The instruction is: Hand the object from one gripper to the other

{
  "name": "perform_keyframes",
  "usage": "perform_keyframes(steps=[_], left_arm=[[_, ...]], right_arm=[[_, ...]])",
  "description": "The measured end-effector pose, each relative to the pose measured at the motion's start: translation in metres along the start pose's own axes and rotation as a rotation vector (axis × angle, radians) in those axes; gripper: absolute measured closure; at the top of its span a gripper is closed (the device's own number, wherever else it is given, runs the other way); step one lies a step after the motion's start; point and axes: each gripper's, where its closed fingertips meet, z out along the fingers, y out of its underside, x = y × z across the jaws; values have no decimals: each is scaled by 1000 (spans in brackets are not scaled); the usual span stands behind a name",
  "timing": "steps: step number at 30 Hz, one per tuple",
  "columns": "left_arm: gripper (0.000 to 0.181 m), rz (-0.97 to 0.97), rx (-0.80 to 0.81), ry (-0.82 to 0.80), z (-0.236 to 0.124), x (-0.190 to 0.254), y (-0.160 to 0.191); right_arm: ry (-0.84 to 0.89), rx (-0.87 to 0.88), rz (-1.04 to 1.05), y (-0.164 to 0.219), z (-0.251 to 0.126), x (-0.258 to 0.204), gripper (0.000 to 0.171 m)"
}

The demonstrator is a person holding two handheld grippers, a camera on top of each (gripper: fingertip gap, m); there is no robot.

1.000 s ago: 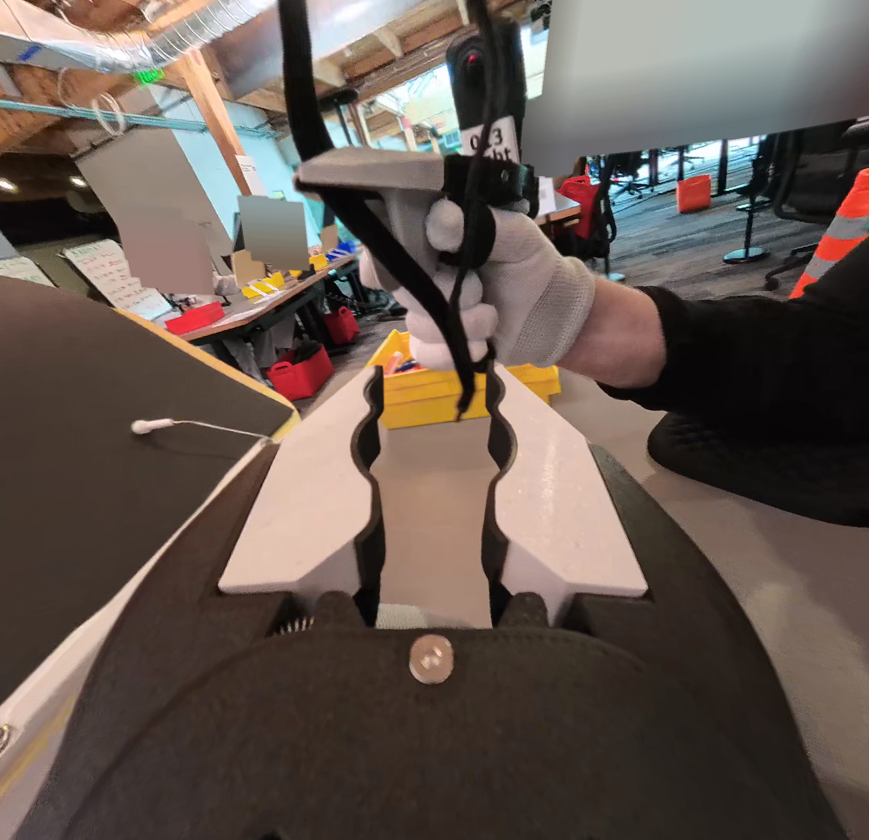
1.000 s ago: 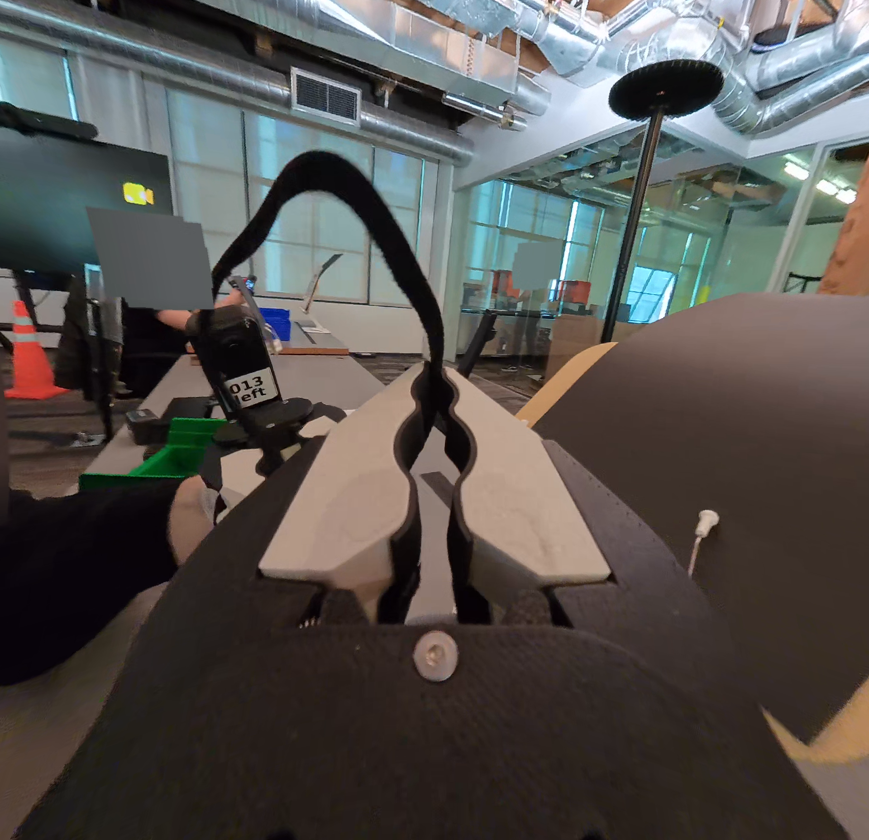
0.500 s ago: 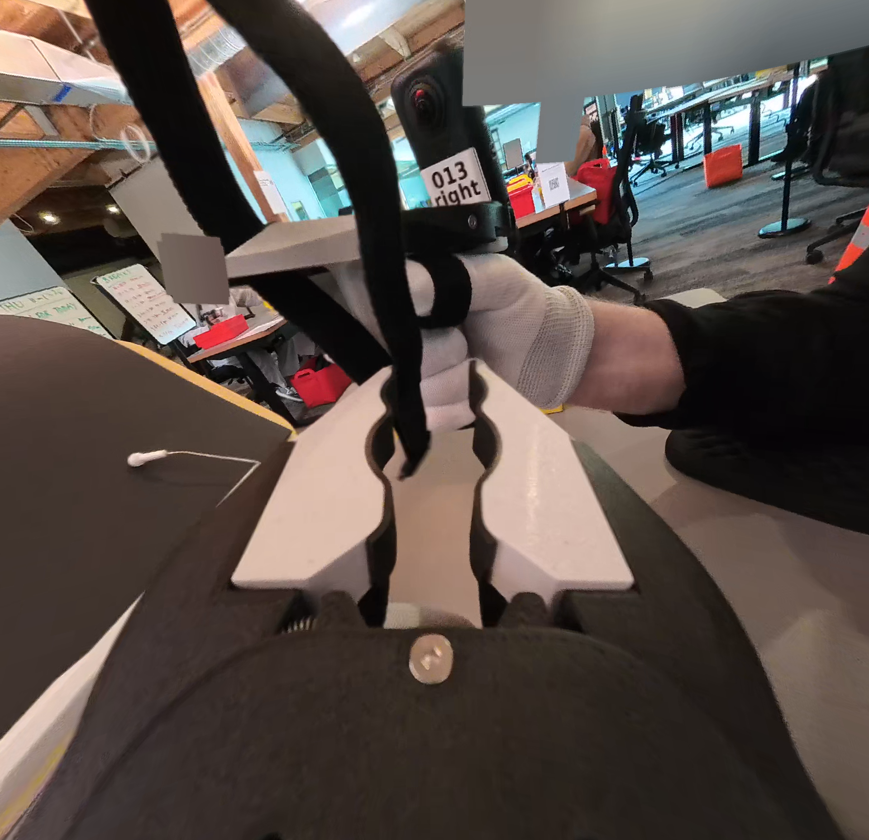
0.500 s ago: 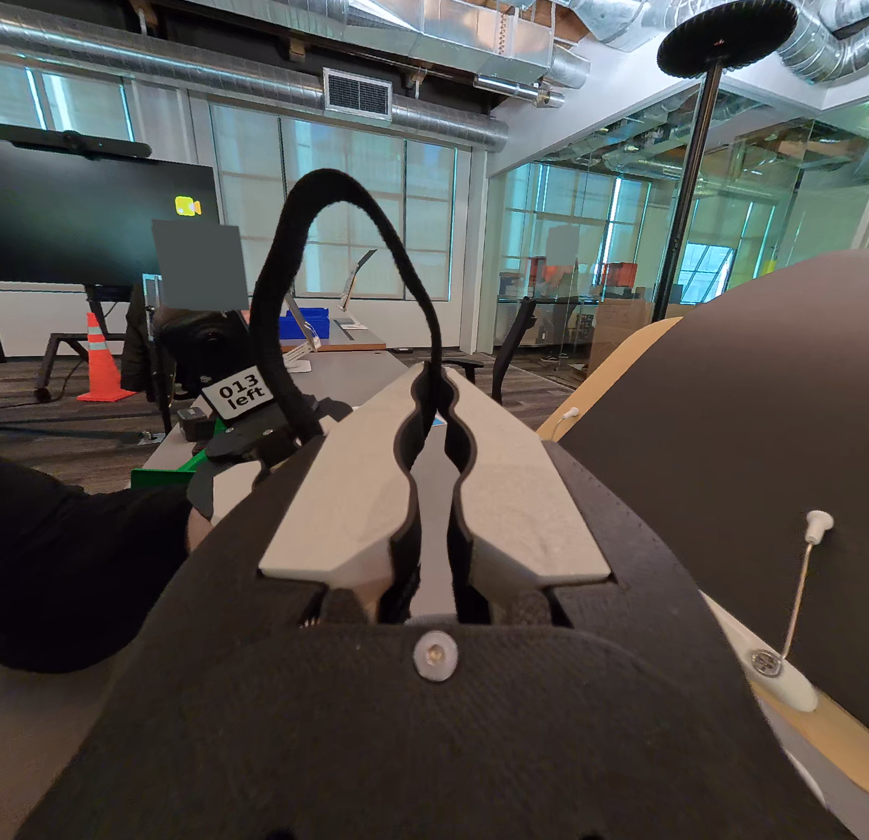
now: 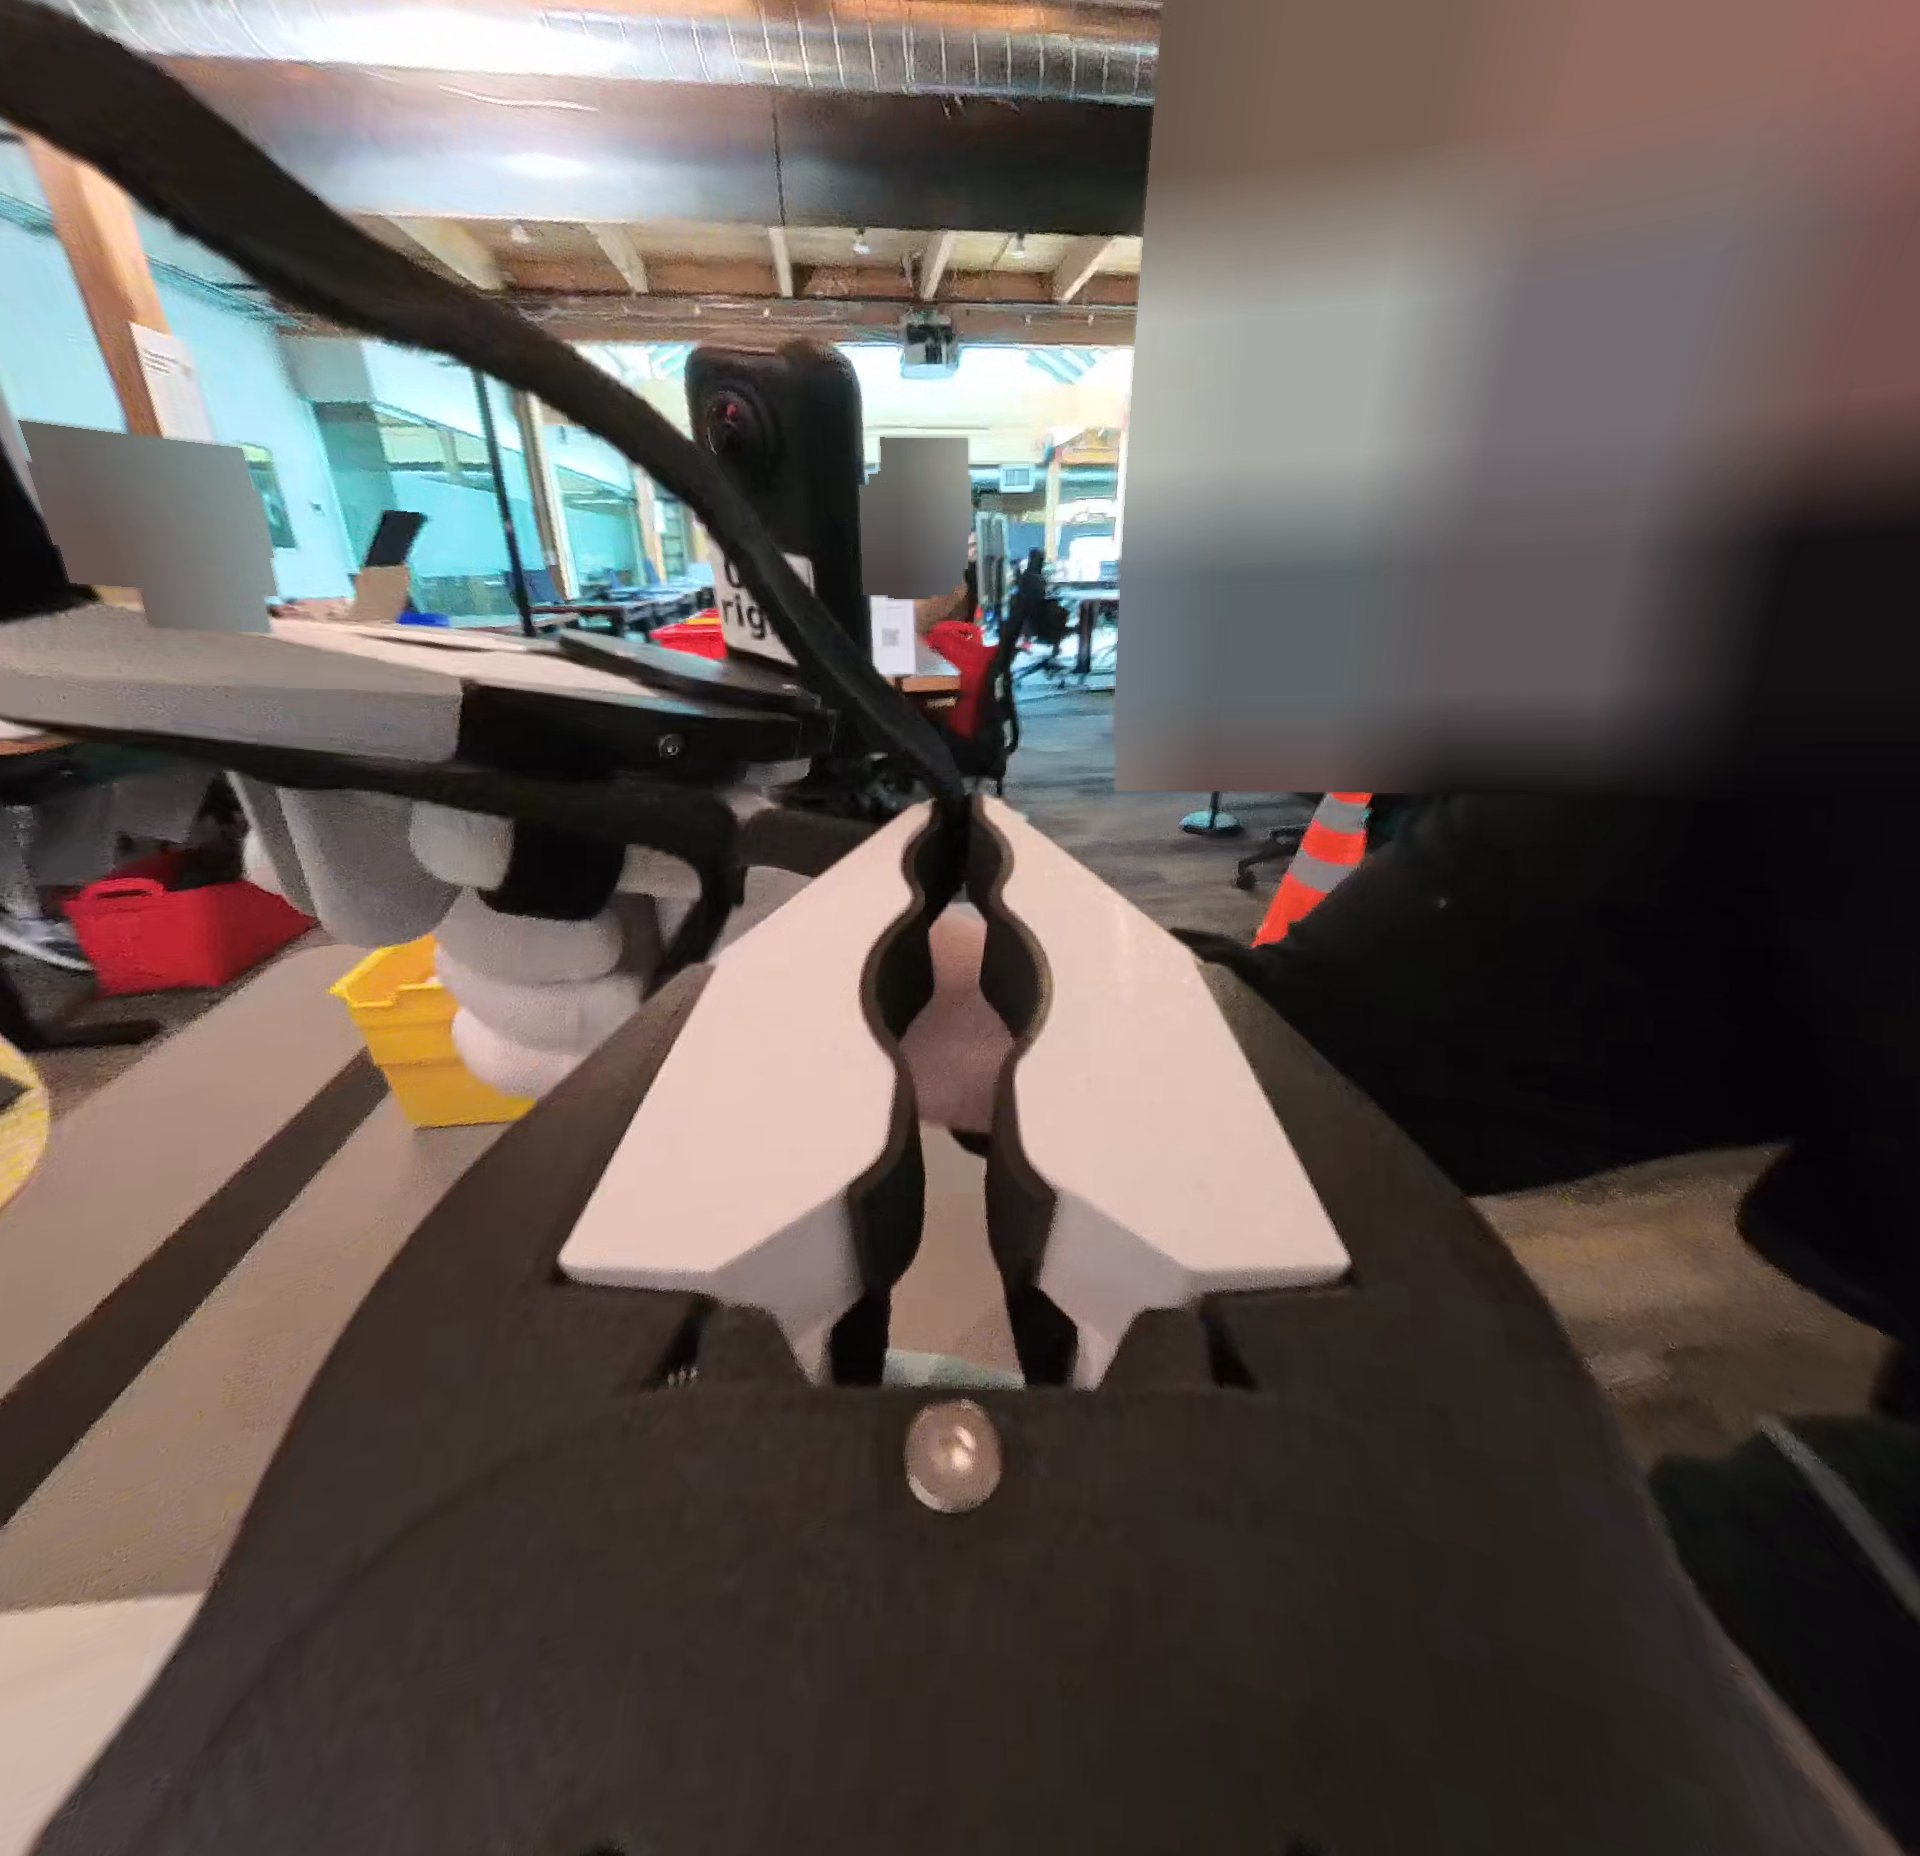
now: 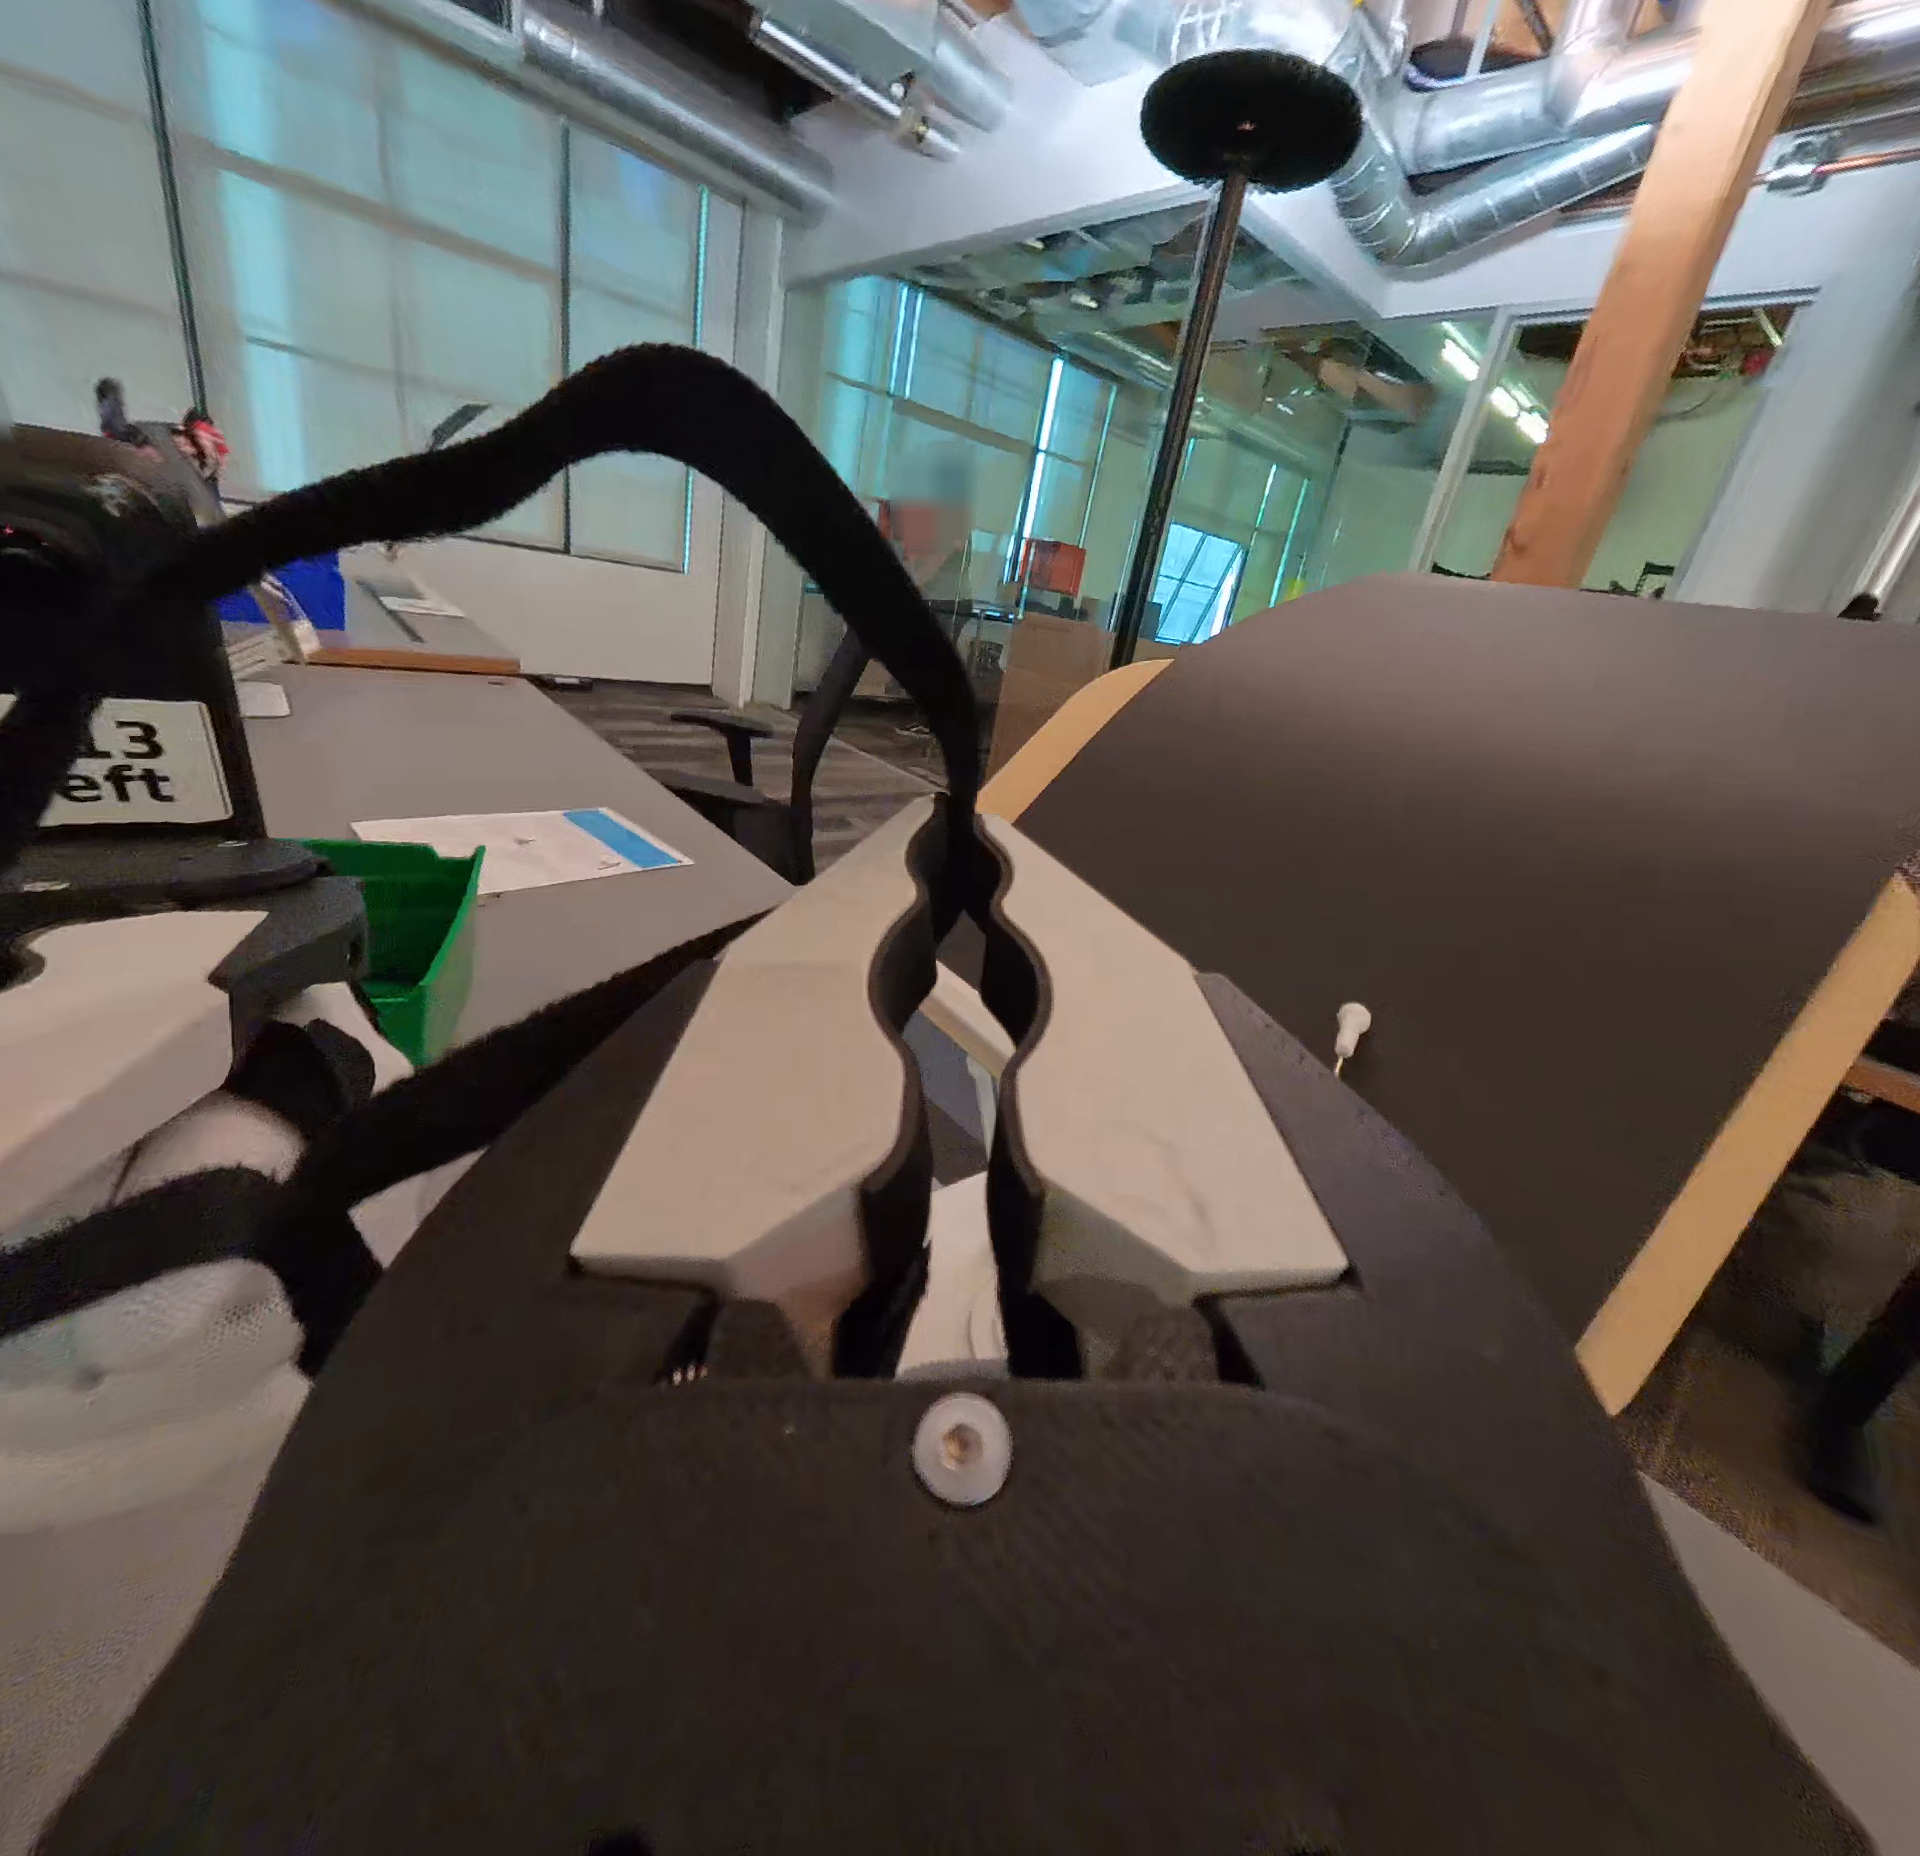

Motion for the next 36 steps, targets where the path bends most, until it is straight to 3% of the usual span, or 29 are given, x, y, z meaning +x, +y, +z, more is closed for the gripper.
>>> perform_keyframes(steps=[4,7,9,11,18,24,36], left_arm=[[181,-44,-26,22,-5,-1,-1],[181,-40,-78,240,9,49,8],[181,-12,-149,165,26,47,26],[181,-70,-141,185,21,38,31],[181,16,-129,58,-19,1,2],[181,52,-58,-42,-50,-17,-34],[181,86,16,-162,-73,-36,-58]], right_arm=[[86,-25,-146,-4,-5,11,171],[220,-73,-266,-1,-11,35,171],[183,-65,-217,2,-14,39,171],[182,-90,-283,2,-14,37,171],[68,-47,-230,-10,-22,33,171],[-137,-130,-175,11,-18,8,171],[-397,-290,-159,55,-14,-41,171]])
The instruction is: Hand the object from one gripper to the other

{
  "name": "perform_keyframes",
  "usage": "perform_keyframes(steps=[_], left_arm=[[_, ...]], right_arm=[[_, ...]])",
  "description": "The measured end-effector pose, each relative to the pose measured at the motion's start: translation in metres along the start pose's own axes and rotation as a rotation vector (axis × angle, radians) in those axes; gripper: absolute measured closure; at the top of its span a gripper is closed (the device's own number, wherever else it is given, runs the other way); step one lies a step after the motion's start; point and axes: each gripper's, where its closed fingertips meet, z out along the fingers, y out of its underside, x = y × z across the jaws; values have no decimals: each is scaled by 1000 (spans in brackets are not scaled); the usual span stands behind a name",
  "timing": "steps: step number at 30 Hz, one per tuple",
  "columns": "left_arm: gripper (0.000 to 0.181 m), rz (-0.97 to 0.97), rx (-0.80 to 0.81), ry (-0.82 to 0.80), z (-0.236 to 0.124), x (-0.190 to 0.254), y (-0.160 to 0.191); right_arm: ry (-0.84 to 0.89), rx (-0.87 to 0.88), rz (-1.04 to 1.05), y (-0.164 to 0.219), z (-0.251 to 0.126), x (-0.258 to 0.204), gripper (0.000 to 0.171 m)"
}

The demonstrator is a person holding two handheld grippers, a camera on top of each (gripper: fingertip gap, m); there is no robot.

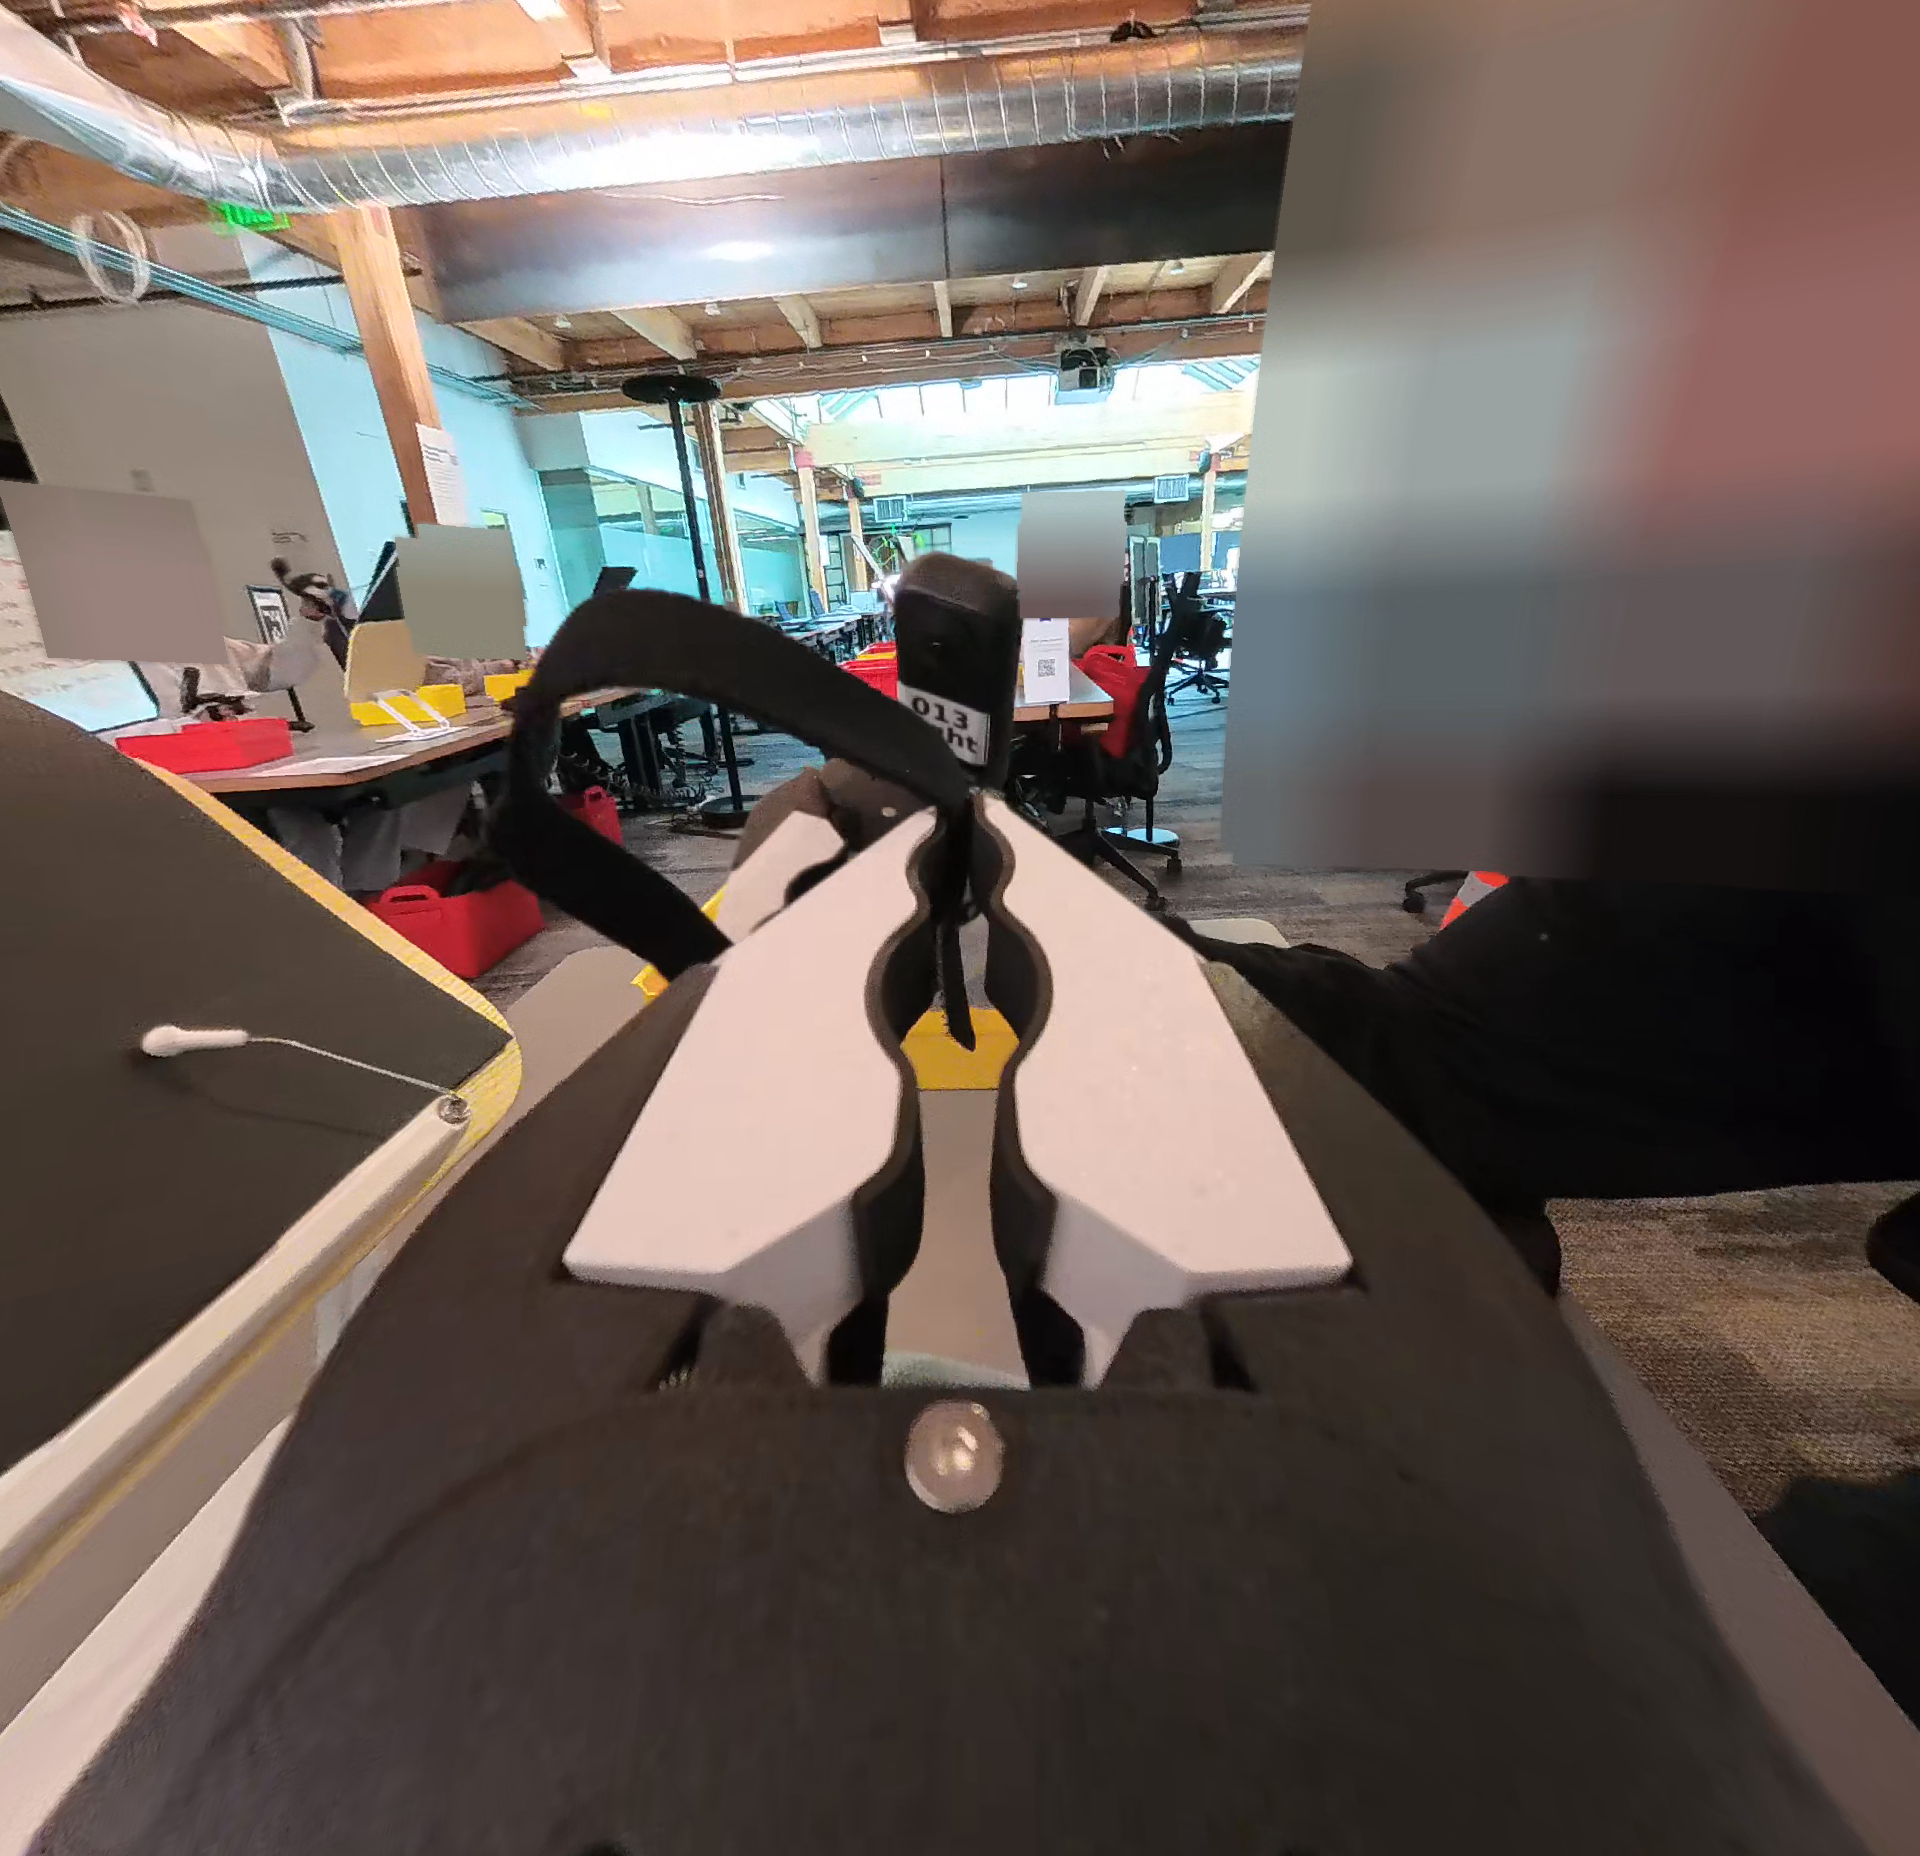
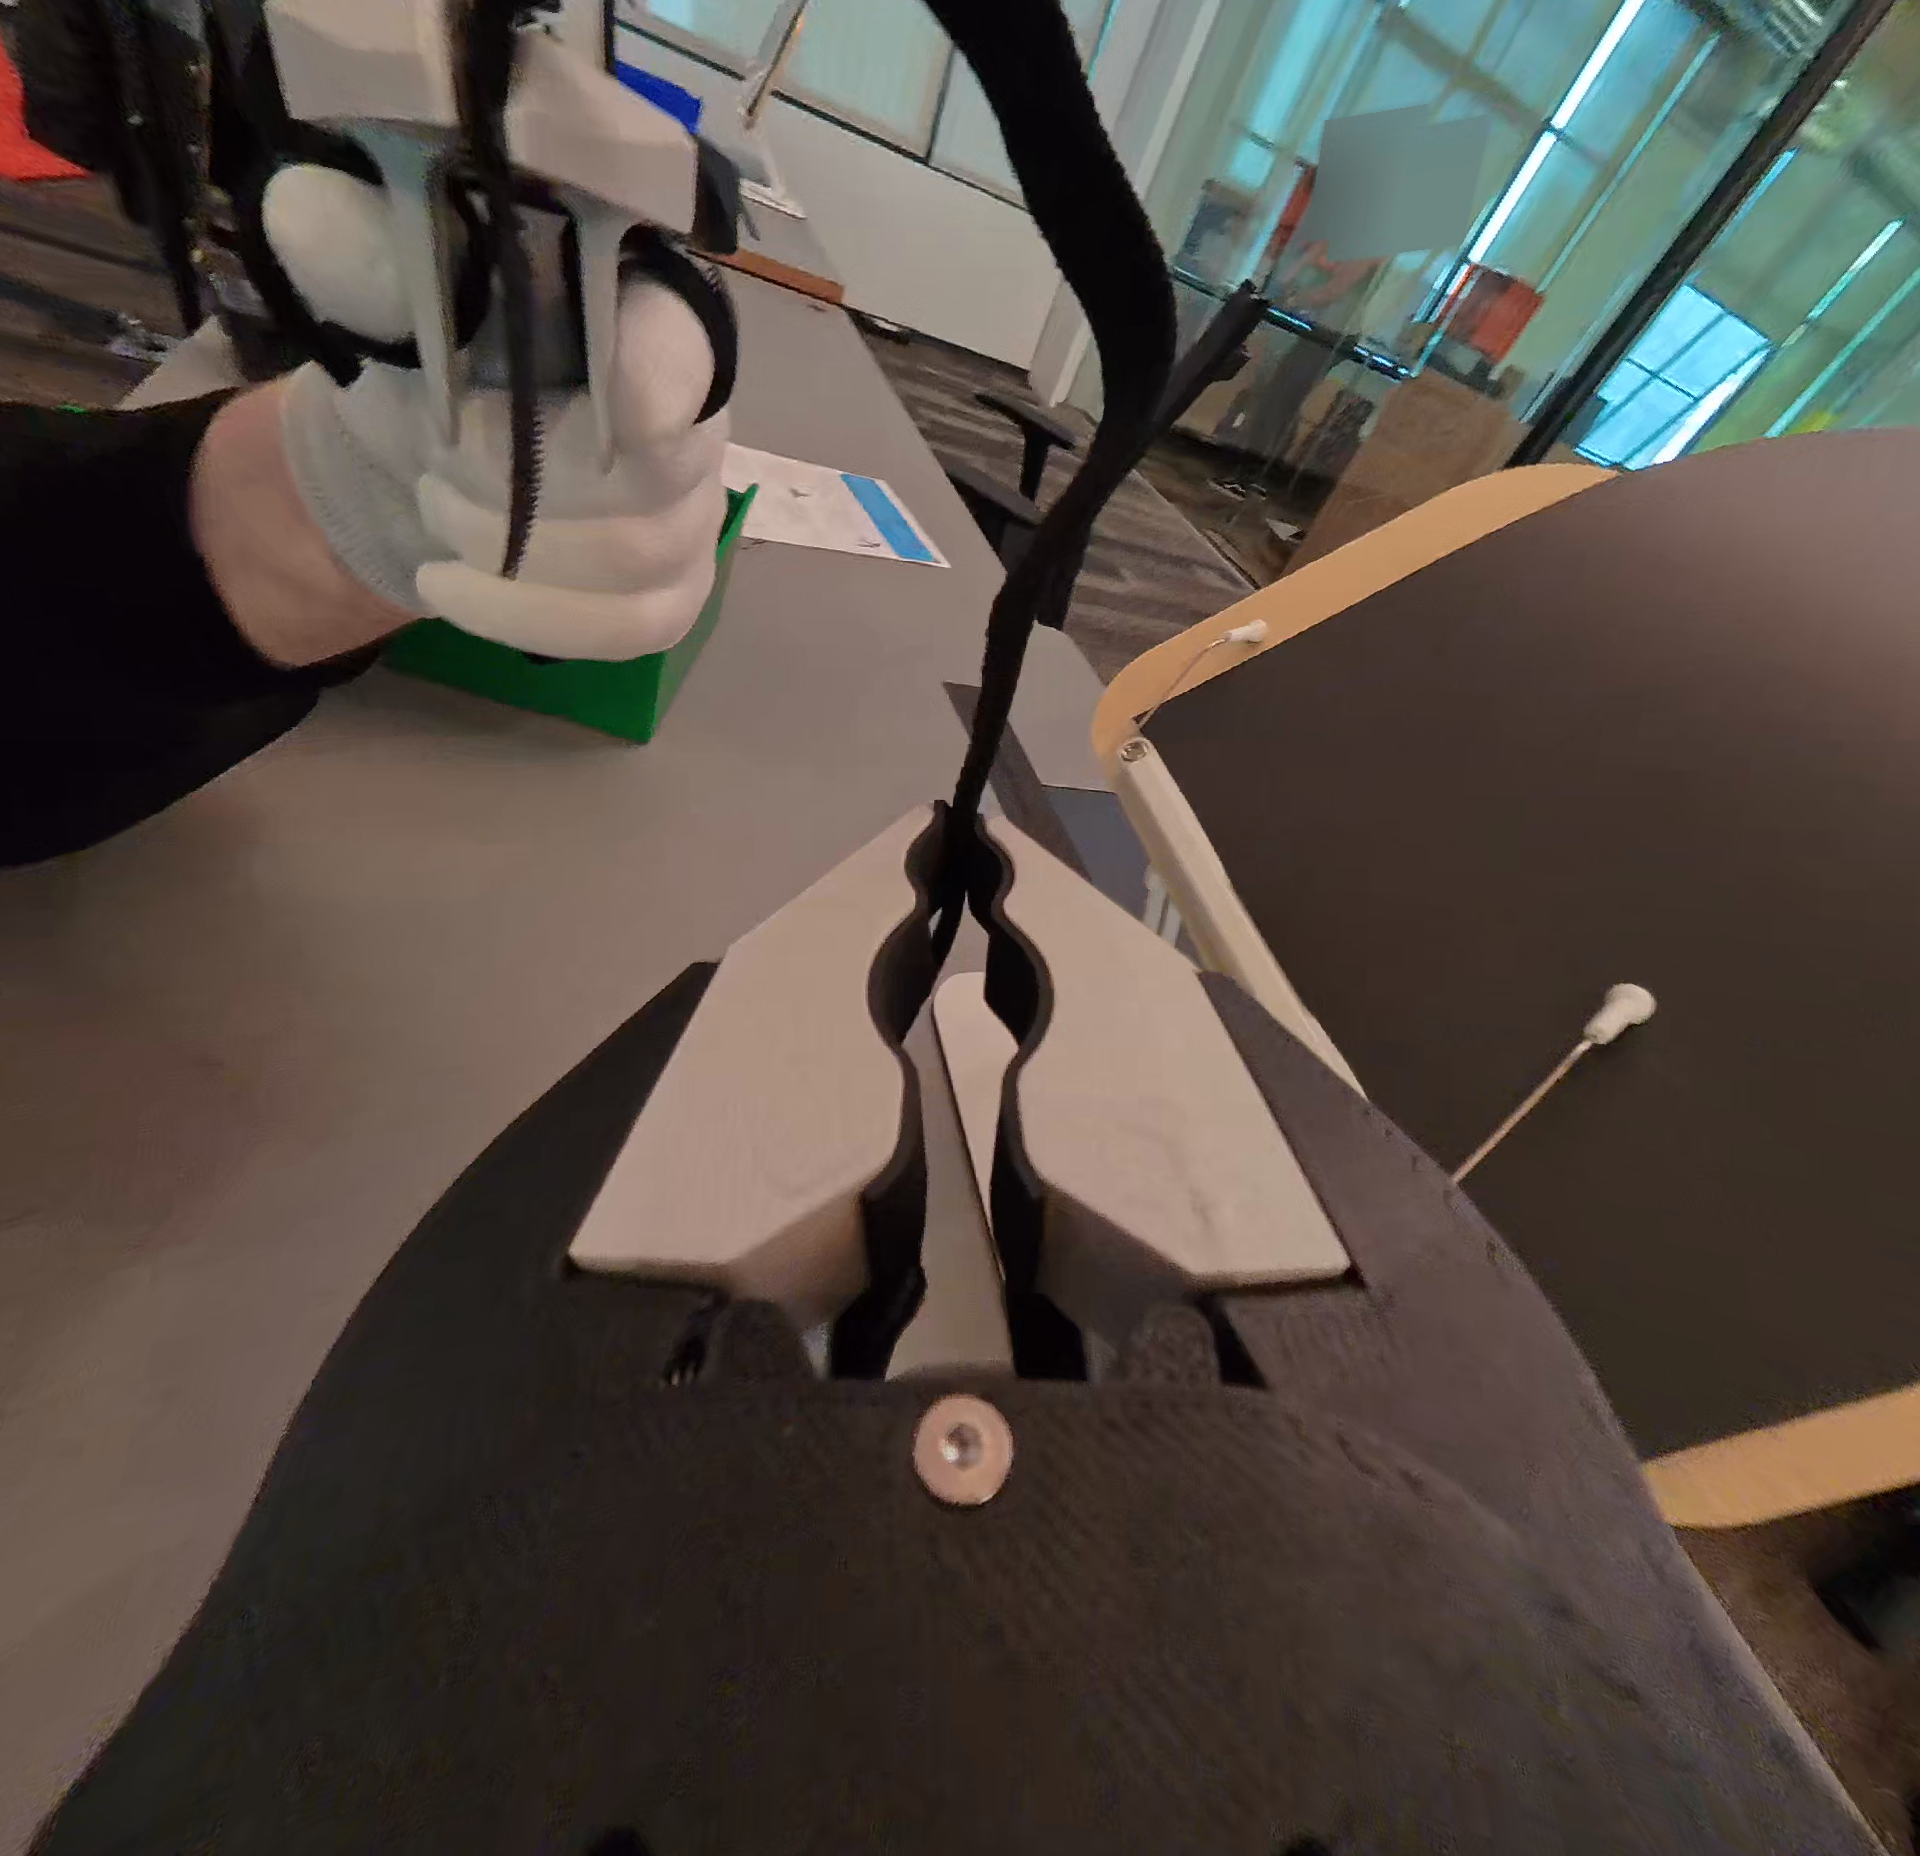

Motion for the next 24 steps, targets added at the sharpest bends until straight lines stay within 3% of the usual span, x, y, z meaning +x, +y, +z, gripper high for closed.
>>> perform_keyframes(steps=[3,9,14,17,20,24], left_arm=[[181,13,-14,-14,-2,0,-3],[181,13,-34,-31,-3,-1,-5],[181,-11,-63,-10,2,4,0],[181,-1,-100,0,6,9,5],[181,7,-156,-3,9,10,13],[181,48,-304,-33,11,10,34]], right_arm=[[-69,-35,-7,5,0,-12,163],[-207,-182,-61,31,-5,-40,115],[-119,31,-91,-14,-5,-32,121],[-152,126,-114,-37,-8,-46,122],[-239,198,-98,-57,-14,-65,111],[-166,166,-169,-61,-10,-65,100]])
